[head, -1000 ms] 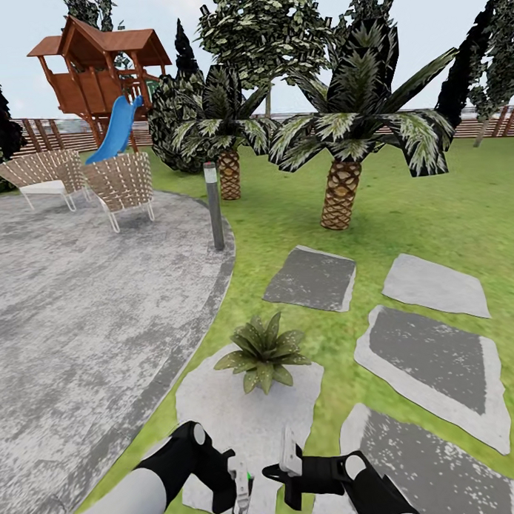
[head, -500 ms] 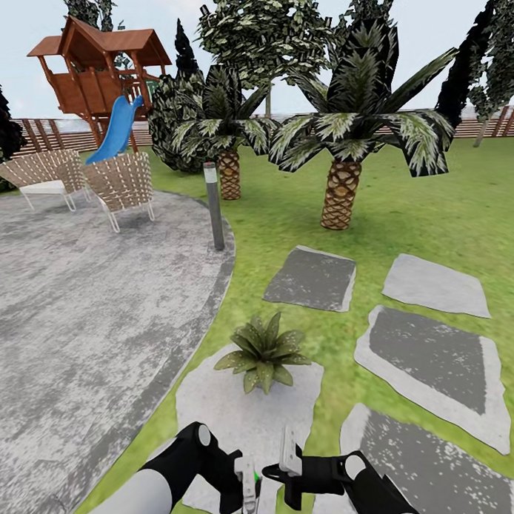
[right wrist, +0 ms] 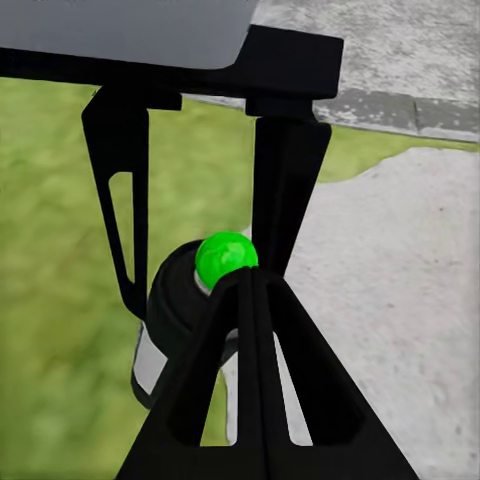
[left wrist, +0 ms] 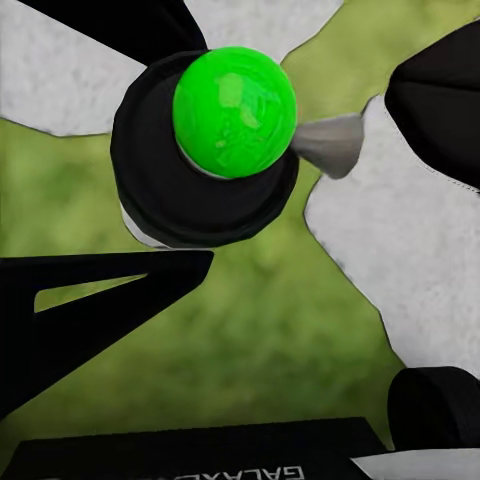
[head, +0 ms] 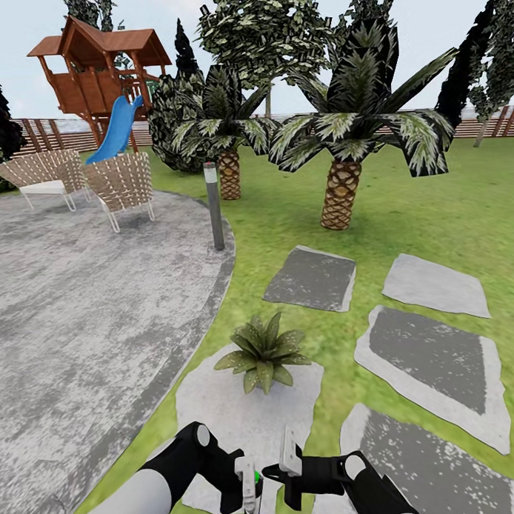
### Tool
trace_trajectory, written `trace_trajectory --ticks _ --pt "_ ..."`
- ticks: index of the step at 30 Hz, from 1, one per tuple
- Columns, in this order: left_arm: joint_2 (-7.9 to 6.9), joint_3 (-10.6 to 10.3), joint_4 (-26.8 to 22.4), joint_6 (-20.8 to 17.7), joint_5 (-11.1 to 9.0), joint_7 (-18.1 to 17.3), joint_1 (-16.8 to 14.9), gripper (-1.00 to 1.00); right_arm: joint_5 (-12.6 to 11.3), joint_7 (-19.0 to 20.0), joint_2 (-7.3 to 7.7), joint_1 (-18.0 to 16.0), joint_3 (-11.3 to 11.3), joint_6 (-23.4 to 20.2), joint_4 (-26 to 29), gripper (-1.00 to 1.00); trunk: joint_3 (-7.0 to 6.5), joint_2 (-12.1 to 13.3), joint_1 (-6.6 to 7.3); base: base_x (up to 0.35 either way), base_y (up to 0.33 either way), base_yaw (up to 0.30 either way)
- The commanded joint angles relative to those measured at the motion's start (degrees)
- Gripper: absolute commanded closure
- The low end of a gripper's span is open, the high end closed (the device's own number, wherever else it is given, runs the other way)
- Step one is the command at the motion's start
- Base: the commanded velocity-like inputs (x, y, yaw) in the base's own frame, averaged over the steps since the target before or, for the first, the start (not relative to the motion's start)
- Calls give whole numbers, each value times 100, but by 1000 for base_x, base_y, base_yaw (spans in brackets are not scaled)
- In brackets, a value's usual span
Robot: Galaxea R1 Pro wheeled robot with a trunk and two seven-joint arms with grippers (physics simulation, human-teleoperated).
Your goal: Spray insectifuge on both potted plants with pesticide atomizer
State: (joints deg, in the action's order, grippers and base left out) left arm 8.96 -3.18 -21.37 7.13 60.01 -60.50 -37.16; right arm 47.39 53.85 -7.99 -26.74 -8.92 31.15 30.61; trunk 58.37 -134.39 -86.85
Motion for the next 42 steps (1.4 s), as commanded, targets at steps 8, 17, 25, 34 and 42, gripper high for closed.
trace_trajectory --ticks 8,17,25,34,42 --pt "4 1 -8 72 44 -12 -1 100 34 38 -9 2 -48 14 6 100 5 -2 1 0 0 0" --pt "-15 -24 -8 104 -430 -41 -1 100 34 38 -9 2 -48 14 2 100 5 -2 1 0 0 0" --pt "-53 -59 -8 82 -395 -8 -1 100 34 38 -9 2 -48 14 -1 100 5 -2 1 0 0 0" --pt "-1068 -52 70 10 -390 41 133 100 50 15 -1 2 -48 14 6 100 5 -2 1 0 0 0" --pt "-1387 25 84 -3 -596 658 422 100 74 12 109 2 -80 14 14 100 5 -2 1 0 0 0"
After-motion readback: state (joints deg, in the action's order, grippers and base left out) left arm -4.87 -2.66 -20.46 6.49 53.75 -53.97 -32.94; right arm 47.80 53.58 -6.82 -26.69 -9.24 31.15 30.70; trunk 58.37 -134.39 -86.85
